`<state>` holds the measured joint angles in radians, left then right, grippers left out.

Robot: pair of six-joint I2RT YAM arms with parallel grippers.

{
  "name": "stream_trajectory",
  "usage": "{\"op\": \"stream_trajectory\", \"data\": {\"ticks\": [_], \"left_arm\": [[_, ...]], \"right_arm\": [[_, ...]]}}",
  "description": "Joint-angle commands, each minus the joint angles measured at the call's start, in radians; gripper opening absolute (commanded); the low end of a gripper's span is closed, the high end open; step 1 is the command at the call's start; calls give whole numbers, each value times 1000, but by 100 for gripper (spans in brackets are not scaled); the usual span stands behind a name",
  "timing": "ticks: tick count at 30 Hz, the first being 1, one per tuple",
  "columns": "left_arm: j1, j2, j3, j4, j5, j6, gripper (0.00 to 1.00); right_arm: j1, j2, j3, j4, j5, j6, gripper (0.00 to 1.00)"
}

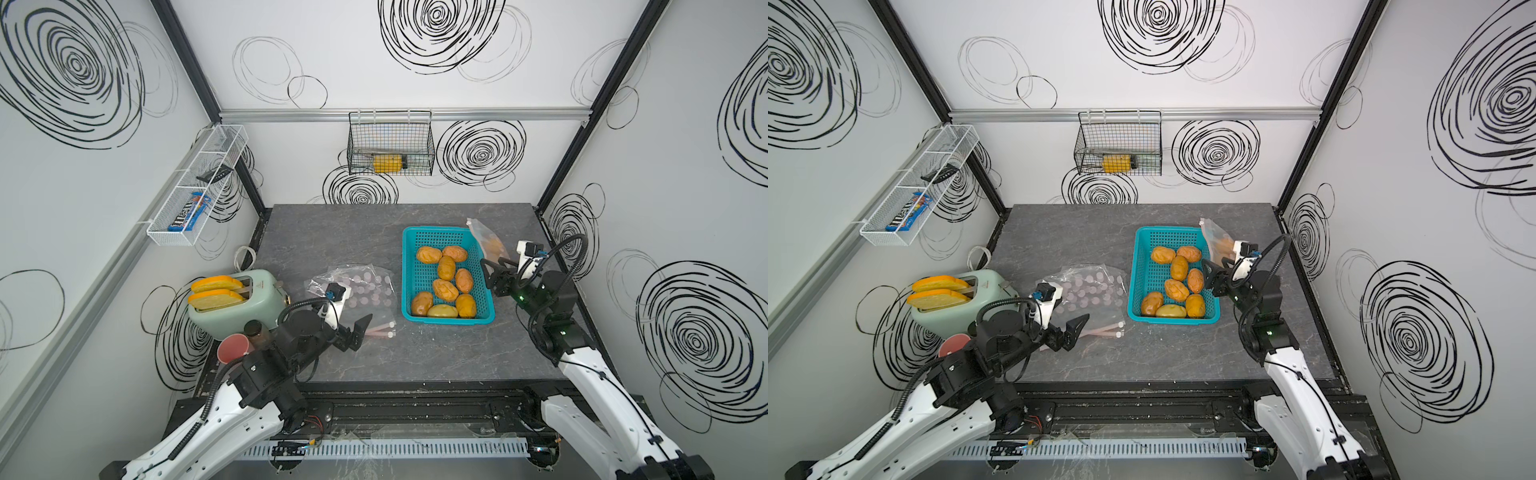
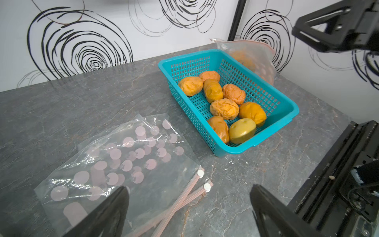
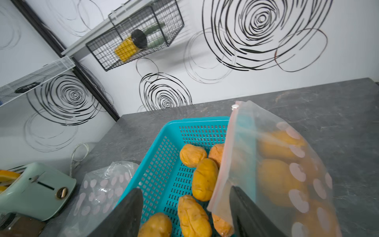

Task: Put the potatoes into a zipper bag and zip it
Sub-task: Place the zipper food storage bag at the center of the board, then pick up the zipper food storage bag.

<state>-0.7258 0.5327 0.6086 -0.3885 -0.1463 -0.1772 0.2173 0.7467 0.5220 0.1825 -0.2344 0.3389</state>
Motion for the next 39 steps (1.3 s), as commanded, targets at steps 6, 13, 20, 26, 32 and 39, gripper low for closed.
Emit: {"op": "stream_trajectory", "data": {"ticks": [6,13,20,26,32,39], "left_arm": [[16,183,276,-58,-184,343,99],[-57,320,219,-310,-239,534,95],[-138,482,67,-275,-265,554,89],[-152,562,-7,-230,-290,543,79],[-134,649,-39,-214,-311,545,63],[-90,699,-39,-189,-332,549,42]], "right_arm": [[192,-138,-97,-10,115,-27,66],[228,-274,-188,3,180,-45,65],[227,-379,-257,8,169,-3,65],[228,-474,-315,56,178,25,67],[227,-507,-324,49,179,35,68],[226,-509,-334,58,168,50,68]]}}
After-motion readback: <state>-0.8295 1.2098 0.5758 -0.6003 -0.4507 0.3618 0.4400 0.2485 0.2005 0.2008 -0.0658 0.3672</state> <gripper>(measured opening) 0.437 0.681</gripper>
